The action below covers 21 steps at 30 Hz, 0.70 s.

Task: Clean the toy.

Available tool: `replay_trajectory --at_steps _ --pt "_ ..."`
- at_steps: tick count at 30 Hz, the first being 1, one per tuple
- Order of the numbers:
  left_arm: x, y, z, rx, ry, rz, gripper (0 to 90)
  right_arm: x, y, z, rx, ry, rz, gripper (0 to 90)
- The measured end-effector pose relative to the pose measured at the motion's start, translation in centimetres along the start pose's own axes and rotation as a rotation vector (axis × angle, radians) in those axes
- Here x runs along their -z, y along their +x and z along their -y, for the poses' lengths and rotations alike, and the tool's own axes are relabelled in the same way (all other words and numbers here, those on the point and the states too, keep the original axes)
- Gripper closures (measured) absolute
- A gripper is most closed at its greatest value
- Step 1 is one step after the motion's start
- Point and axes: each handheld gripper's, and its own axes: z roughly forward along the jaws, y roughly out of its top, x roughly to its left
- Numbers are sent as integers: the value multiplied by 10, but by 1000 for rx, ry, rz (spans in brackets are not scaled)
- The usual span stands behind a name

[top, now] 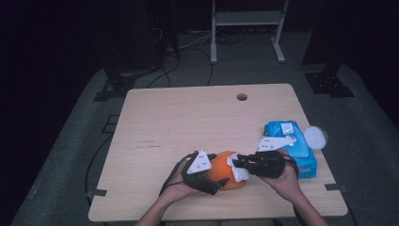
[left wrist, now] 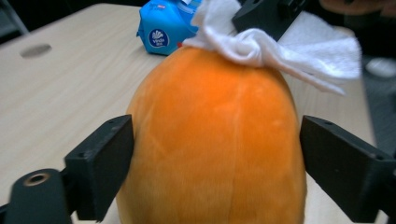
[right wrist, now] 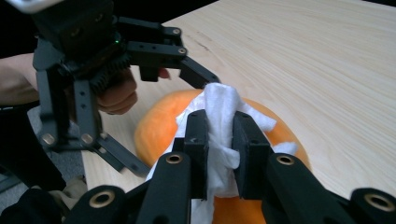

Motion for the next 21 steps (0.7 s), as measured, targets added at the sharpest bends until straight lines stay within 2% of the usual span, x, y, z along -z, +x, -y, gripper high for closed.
replay_trajectory --at_steps 2,5,8,11,13,14,17,19,21 --pt "-1 1 1 2 6 -6 120 3 -5 2 -6 2 17 764" --pt "-2 -2 -2 -25 8 -16 181 7 -10 4 -30 2 36 764" --pt "-3 -8 -4 -72 8 -14 198 7 -4 0 -2 -6 50 763" --pt "-2 -11 -3 -107 11 -1 201 7 0 -4 12 -11 38 763" --pt "-1 -9 -2 -103 4 7 181 6 -2 -2 5 -5 29 763" --pt "0 -6 -2 -85 1 6 157 6 -3 -1 -1 -4 27 763" --pt "1 2 0 7 -8 13 100 7 -8 2 -11 4 41 763" --pt "0 2 0 10 -7 20 146 8 -11 3 -25 4 41 763" --pt "-1 -3 -2 -30 8 3 198 9 -10 2 -27 2 45 763"
